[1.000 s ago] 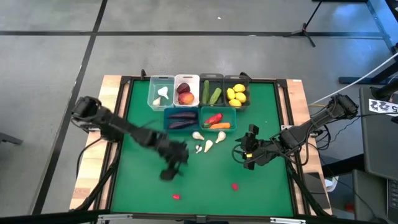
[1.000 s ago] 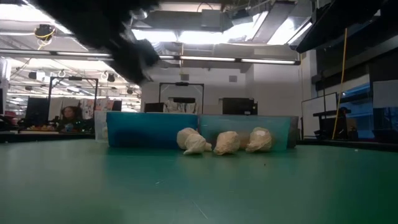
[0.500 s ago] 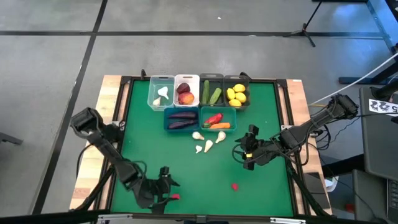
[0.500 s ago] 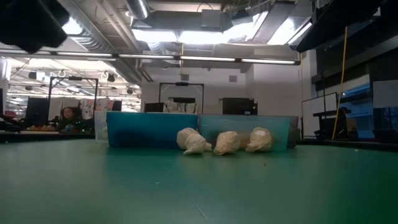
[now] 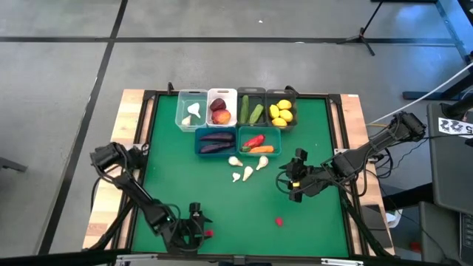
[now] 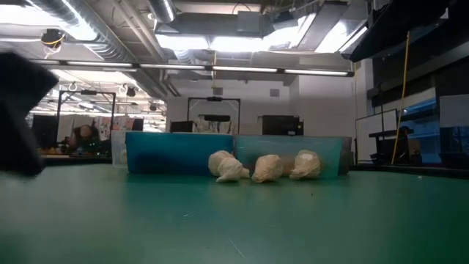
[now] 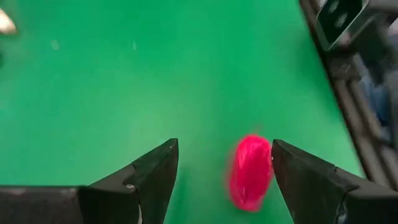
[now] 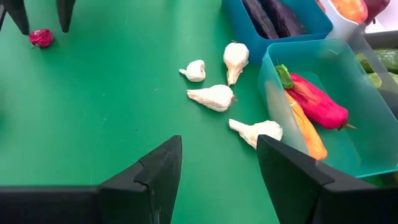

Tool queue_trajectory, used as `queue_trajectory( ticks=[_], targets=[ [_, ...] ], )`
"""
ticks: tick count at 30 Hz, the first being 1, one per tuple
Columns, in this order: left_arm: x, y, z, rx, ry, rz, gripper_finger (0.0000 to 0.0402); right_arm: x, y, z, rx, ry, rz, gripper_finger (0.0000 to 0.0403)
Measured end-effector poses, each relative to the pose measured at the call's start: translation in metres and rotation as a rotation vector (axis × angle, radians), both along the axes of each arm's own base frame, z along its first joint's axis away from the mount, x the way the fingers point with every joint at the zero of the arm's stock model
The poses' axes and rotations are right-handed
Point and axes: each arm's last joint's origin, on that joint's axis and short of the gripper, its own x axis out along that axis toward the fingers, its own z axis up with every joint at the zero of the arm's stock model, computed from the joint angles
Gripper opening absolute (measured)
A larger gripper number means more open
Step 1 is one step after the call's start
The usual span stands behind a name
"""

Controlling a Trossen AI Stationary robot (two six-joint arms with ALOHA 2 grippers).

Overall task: Sort produce into baskets
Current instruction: Put the red chili pepper into the light blue bin

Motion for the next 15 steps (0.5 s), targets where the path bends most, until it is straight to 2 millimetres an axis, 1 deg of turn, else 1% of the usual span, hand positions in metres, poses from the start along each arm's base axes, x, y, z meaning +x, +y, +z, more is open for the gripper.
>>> queue_trajectory(
  ticks=[4,7,12,15],
  targets=[
    [-0.003,-0.004,-0.009,-0.035,0.022,0.015,0.0251,0.000,0.000,0.000,-0.001,0.001,0.000,0.0209],
    [-0.007,-0.007,-0.018,-0.023,0.035,0.011,0.0251,0.000,0.000,0.000,-0.001,0.001,0.000,0.0209],
    [-0.007,-0.008,-0.024,-0.008,0.037,0.025,0.0250,0.000,0.000,0.000,0.000,0.001,0.000,0.0209],
    [-0.007,-0.007,-0.024,-0.009,0.039,0.028,0.0241,0.000,0.000,0.000,0.000,0.001,0.000,0.0209]
  ],
)
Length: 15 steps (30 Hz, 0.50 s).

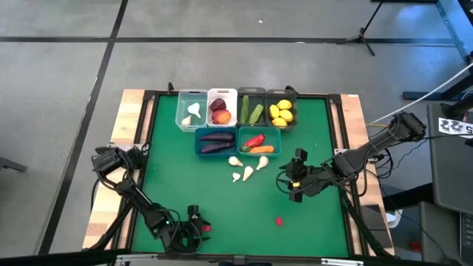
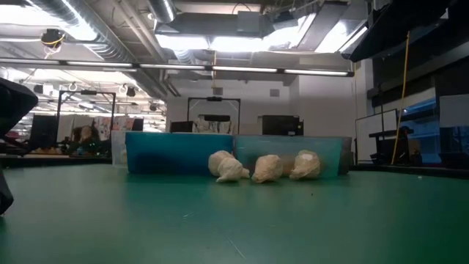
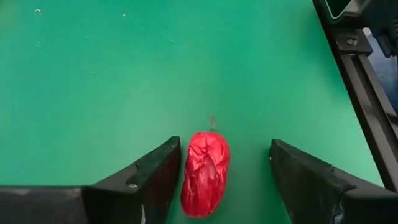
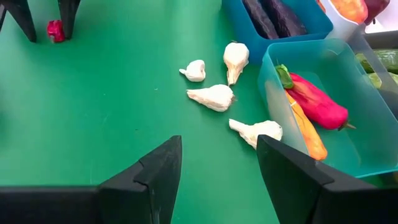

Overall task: Sort produce into baskets
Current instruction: Put the red chili pepper into the light blue bin

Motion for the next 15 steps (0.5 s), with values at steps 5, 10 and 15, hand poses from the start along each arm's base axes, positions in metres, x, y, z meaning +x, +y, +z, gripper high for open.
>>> queue_trajectory(
  ticks=[5,10,15],
  targets=[
    [-0.0006,0.0005,-0.0009,0.002,0.006,0.005,0.0210,-0.0001,-0.0001,-0.0001,-0.001,0.002,0.000,0.0209],
    [-0.0006,0.0012,-0.0017,0.006,0.009,0.006,0.0164,-0.0005,-0.0003,-0.0005,-0.004,0.007,0.000,0.0209],
    [-0.0002,0.0012,-0.0013,-0.001,0.012,0.002,0.0126,-0.0005,-0.0003,-0.0004,-0.004,0.006,0.000,0.0209]
  ],
)
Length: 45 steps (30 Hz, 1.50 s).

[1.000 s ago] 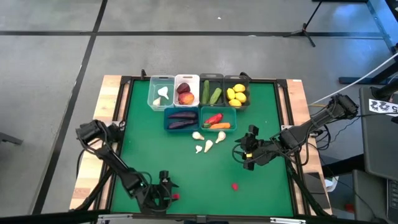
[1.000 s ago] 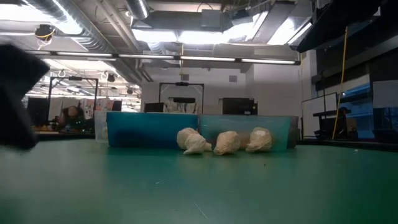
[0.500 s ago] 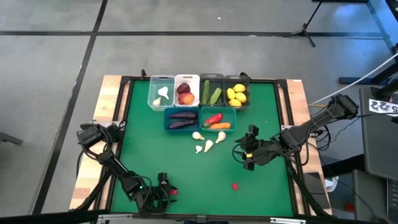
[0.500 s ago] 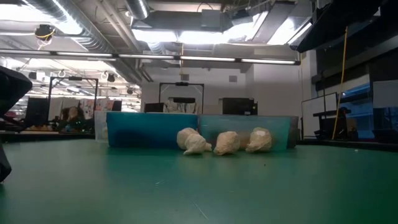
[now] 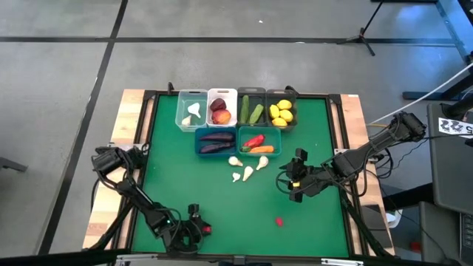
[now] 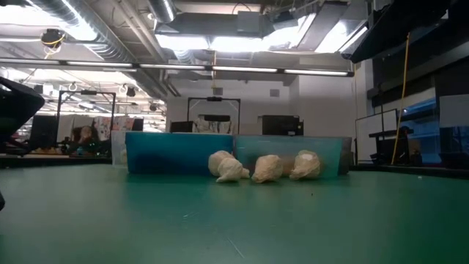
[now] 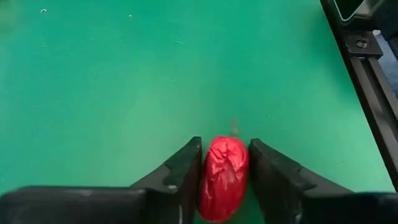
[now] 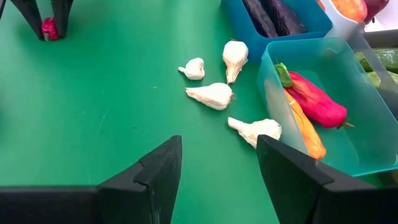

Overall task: Sort produce into baskets
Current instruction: Put the red chili pepper into the light blue bin

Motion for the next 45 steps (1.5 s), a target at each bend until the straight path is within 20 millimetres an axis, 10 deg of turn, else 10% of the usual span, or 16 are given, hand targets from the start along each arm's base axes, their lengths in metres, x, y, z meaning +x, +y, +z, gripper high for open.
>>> queue_trajectory(
  ticks=[19,32,45],
  targets=[
    [0.042,0.049,0.041,0.179,-0.042,-0.033,0.0082,0.000,0.000,0.000,-0.006,0.003,0.005,0.0209],
    [0.105,0.166,0.064,0.416,-0.024,0.113,0.0083,0.000,0.000,0.000,-0.008,0.004,0.006,0.0209],
    [0.142,0.277,0.094,0.299,-0.318,0.170,0.0084,0.000,0.000,0.000,-0.009,0.007,0.006,0.0209]
  ],
)
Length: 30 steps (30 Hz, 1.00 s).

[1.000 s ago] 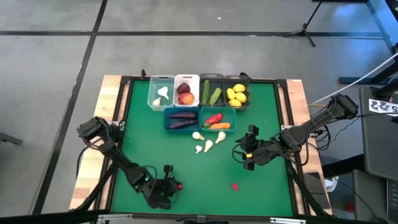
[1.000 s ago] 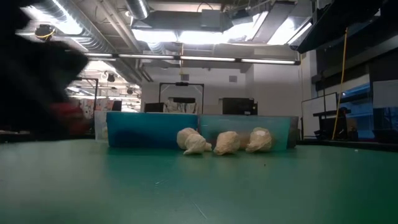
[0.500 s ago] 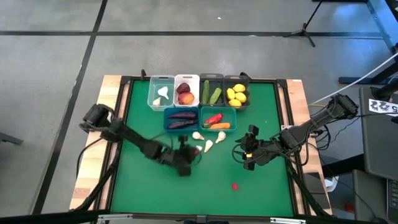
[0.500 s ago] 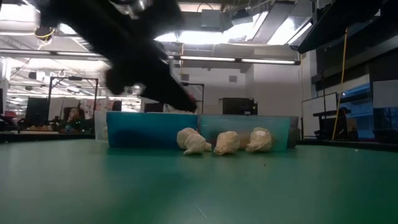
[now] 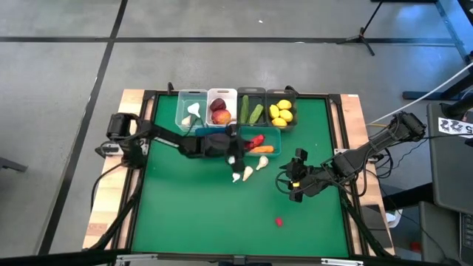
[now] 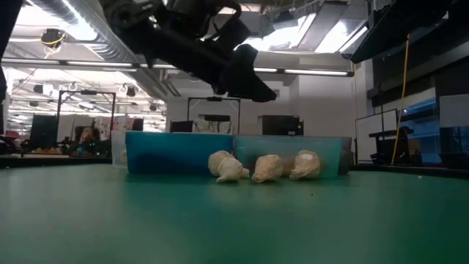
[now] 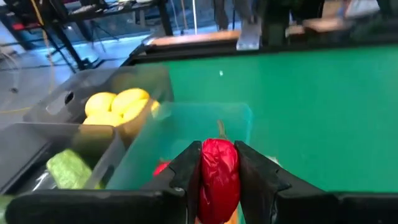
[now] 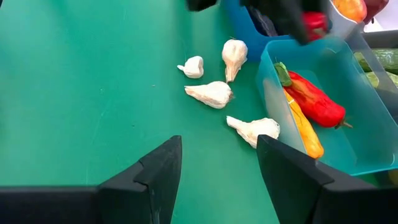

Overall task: Sort produce into baskets
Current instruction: Put the red chili pepper into the light blue bin

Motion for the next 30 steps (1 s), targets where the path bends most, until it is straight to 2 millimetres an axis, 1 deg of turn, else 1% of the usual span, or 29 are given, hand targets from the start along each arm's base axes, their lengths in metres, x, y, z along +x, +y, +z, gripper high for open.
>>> queue_trajectory(
  ticks=[4,8,13,18,20,23,27,30],
  targets=[
    [0.000,0.019,0.003,-0.057,-0.045,0.021,0.0084,0.000,0.000,0.000,-0.003,0.001,0.003,0.0209],
    [-0.001,0.031,0.004,-0.058,-0.059,0.052,0.0084,0.000,0.000,0.000,-0.004,0.001,0.003,0.0209],
    [0.002,0.033,0.002,-0.044,-0.076,0.048,0.0084,0.000,0.000,0.000,-0.004,0.001,0.003,0.0209],
    [0.004,0.033,-0.005,0.005,-0.040,-0.002,0.0091,0.000,0.000,0.000,-0.005,0.003,0.003,0.0209],
    [0.004,0.033,-0.006,0.014,-0.027,-0.027,0.0107,0.000,0.000,0.000,-0.005,0.002,0.003,0.0209],
    [0.004,0.037,-0.009,0.012,-0.023,-0.028,0.0143,0.000,0.000,0.000,-0.004,0.002,0.002,0.0209],
    [0.003,0.044,-0.009,-0.028,-0.035,0.006,0.0198,0.000,0.000,0.000,-0.003,0.001,0.002,0.0209],
    [0.003,0.040,-0.010,-0.087,-0.040,-0.049,0.0230,0.000,0.000,0.000,0.008,-0.001,-0.007,0.0209]
  ],
)
